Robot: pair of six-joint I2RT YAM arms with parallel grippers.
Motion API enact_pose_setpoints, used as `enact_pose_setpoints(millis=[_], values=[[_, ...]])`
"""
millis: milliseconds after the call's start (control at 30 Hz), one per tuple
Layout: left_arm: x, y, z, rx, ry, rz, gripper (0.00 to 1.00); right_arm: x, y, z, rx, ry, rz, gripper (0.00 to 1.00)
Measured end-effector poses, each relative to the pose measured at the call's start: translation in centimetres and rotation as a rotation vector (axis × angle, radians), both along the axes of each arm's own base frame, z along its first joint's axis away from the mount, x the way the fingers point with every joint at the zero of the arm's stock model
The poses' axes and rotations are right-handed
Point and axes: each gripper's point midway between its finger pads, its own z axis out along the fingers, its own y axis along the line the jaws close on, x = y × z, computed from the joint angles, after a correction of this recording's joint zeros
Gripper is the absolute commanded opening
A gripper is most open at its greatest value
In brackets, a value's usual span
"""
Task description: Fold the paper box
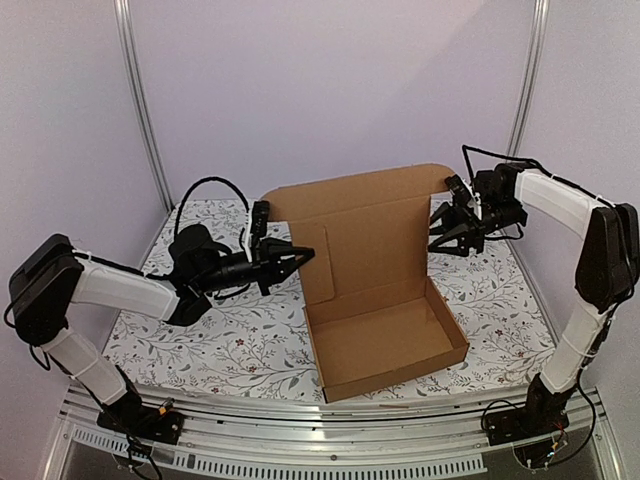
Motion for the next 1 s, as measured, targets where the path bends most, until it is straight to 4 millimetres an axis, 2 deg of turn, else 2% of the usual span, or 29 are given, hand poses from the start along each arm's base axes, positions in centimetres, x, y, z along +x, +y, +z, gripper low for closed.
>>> enact_pose_setpoints(millis=[200, 267, 500, 867, 1000], values=[[0.3, -0.4, 0.1, -0.006, 0.008, -0.018, 0.0, 0.3, 0.1, 0.5, 0.026, 0.016, -0.004, 0.19], [0.4, -0.5, 0.1, -0.009, 0.013, -0.027, 0.0, 0.4, 0.1, 0.6, 0.03, 0.015, -0.006, 0.15], [0.6, -0.5, 0.4, -0.017, 0.03, -0.056, 0.01, 0.4, 0.1, 1.0, 0.04, 0.027, -0.009, 0.1], [0.6, -0.5, 1.1, -0.036, 0.046, -0.073, 0.0, 0.2, 0.1, 2.1, 0.078, 0.024, -0.01, 0.13], [0.3, -0.5, 2.2, -0.043, 0.035, -0.087, 0.0, 0.2, 0.1, 3.2, 0.079, 0.025, -0.015, 0.14]])
